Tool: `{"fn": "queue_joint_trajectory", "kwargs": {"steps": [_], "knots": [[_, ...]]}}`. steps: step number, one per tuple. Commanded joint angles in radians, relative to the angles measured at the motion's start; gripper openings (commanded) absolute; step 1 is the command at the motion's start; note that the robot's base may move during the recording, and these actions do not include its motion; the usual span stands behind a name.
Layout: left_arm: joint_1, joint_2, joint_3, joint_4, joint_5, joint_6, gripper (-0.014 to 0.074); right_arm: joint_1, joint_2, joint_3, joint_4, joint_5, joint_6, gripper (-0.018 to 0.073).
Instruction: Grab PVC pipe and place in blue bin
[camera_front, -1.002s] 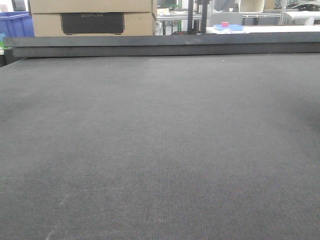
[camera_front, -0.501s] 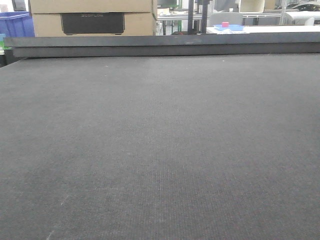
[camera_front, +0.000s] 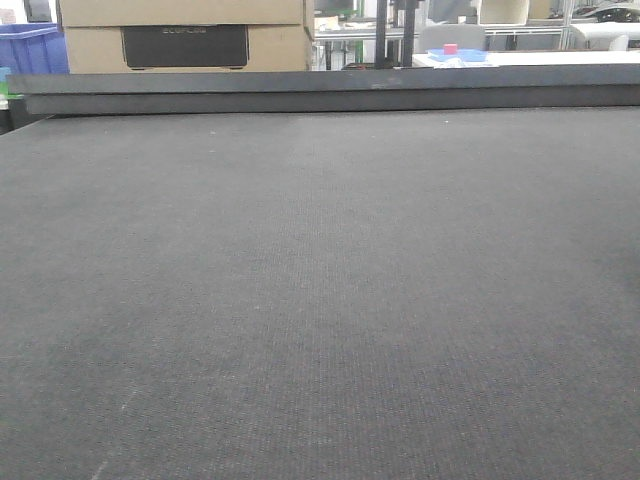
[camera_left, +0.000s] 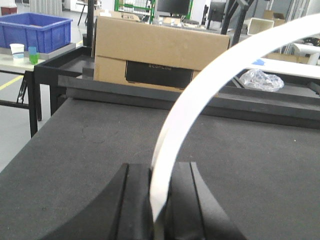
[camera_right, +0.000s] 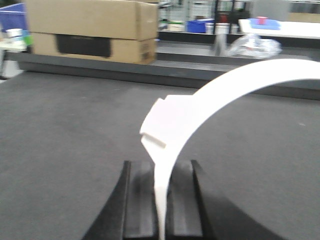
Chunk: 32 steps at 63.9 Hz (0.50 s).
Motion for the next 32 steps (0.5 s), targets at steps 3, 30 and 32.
{"fn": "queue_joint_trajectory", "kwargs": {"steps": [3, 30, 32], "knots": [[-0.012, -0.025, -0.015, -0.001, -0.045, -0.006, -0.0111, 0.019, -0.005, 0.001, -0.005, -0.035, -0.008, -0.0161], [-0.091, -0.059, -0.015, 0.010, -0.079, -0.006, -0.0111, 0.018, -0.005, 0.001, -0.005, -0.110, -0.008, -0.0161], [-0.091, -0.059, -0.015, 0.010, -0.079, -0.006, -0.0111, 0.018, -0.005, 0.001, -0.005, -0.110, -0.008, -0.0161]]}}
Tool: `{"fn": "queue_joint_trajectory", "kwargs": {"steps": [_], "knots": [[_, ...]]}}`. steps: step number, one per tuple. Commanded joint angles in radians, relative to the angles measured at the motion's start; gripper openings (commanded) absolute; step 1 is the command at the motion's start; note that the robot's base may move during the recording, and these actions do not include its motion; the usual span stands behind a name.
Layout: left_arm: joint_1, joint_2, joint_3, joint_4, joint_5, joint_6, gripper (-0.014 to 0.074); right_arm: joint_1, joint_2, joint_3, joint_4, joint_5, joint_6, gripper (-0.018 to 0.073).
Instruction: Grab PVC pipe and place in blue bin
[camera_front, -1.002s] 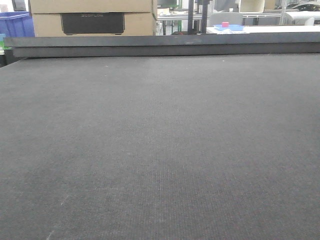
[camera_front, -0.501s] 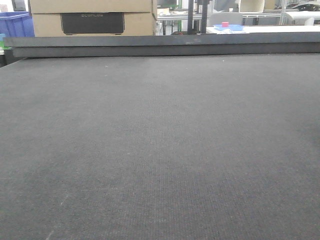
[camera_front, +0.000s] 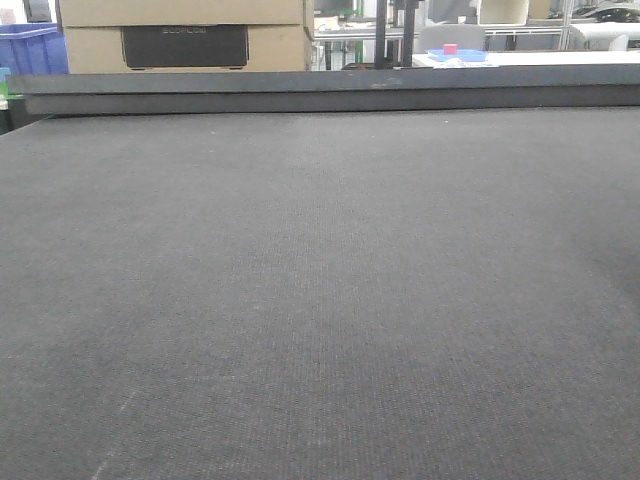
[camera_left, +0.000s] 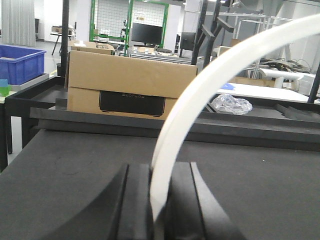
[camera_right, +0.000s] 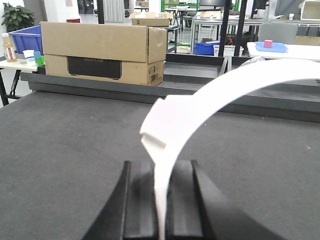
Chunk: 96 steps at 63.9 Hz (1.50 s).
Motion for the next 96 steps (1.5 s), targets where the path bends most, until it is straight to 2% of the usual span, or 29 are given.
{"fn": "queue_joint_trajectory", "kwargs": {"steps": [1, 96], "knots": [[-0.007, -0.007, -0.009, 0.000, -0.032, -0.006, -0.0111, 0.002, -0.002, 0.001, -0.005, -0.036, -0.006, -0.0161], [-0.008, -0.007, -0.009, 0.000, -0.034, -0.006, -0.0111, 0.002, -0.002, 0.001, -0.005, -0.036, -0.006, -0.0161]]}}
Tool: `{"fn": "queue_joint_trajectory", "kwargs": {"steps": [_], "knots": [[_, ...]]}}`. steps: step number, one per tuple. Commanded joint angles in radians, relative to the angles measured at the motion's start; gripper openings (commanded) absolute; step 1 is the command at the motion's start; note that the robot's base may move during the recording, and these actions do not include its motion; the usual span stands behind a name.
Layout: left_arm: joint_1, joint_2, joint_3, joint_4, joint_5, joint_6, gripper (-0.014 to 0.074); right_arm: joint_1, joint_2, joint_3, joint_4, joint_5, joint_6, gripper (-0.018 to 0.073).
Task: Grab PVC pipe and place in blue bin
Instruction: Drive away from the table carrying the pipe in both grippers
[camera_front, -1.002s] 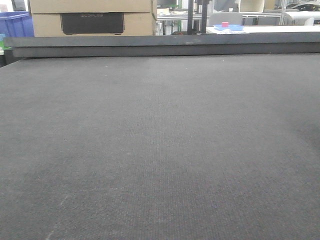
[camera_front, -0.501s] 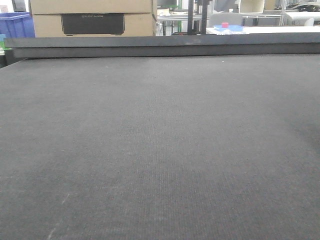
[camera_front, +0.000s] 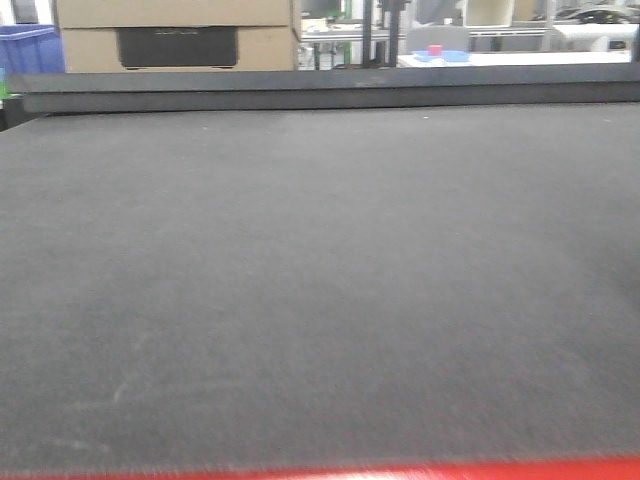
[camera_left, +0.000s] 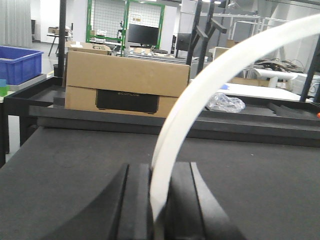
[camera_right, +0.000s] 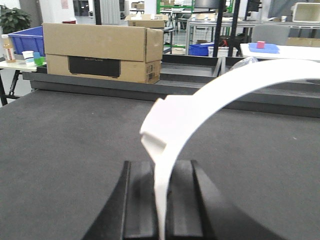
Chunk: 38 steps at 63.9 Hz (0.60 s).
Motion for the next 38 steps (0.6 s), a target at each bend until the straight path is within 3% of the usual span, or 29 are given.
{"fn": "queue_joint_trajectory", "kwargs": {"steps": [1, 38], "knots": [[-0.006, -0.007, -0.009, -0.002, -0.031, -0.004, -0.0111, 0.002, -0.002, 0.001, -0.005, -0.032, -0.006, -0.0161], [0.009, -0.007, -0.009, -0.002, -0.031, -0.004, -0.0111, 0.002, -0.002, 0.001, -0.005, -0.032, -0.006, -0.0161]]}}
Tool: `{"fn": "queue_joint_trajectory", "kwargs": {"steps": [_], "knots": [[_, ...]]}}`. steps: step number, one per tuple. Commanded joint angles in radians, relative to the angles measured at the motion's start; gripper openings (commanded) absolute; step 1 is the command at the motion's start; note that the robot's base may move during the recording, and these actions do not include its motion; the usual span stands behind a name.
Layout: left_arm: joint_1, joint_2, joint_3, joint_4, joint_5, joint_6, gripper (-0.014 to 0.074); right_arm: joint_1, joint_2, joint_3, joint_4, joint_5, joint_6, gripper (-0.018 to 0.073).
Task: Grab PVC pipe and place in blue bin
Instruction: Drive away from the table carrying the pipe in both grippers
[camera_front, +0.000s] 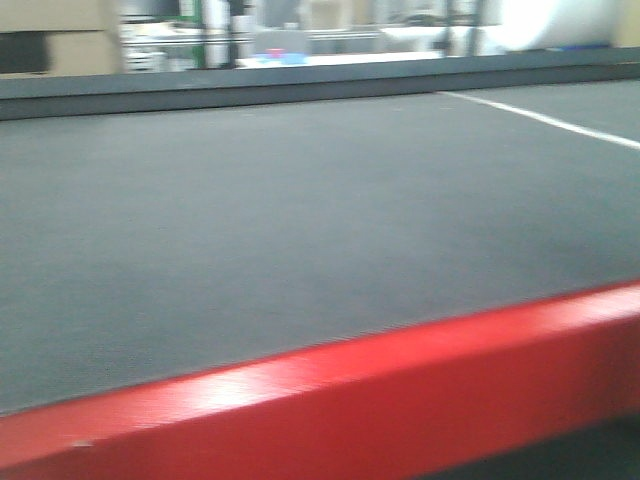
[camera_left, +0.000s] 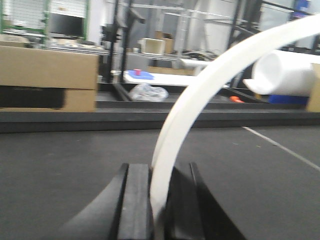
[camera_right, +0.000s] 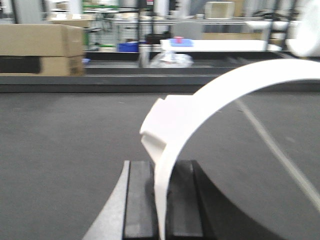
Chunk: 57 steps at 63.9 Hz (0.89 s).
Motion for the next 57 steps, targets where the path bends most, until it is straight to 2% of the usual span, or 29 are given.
{"fn": "queue_joint_trajectory", "kwargs": {"steps": [1, 57], "knots": [[0.006, -0.007, -0.009, -0.002, -0.031, -0.004, -0.0111, 0.002, -0.002, 0.001, -0.005, -0.032, -0.006, -0.0161], [0.006, -0.007, -0.009, -0.002, -0.031, -0.004, -0.0111, 0.002, -0.002, 0.001, -0.005, -0.032, -0.006, -0.0161]]}}
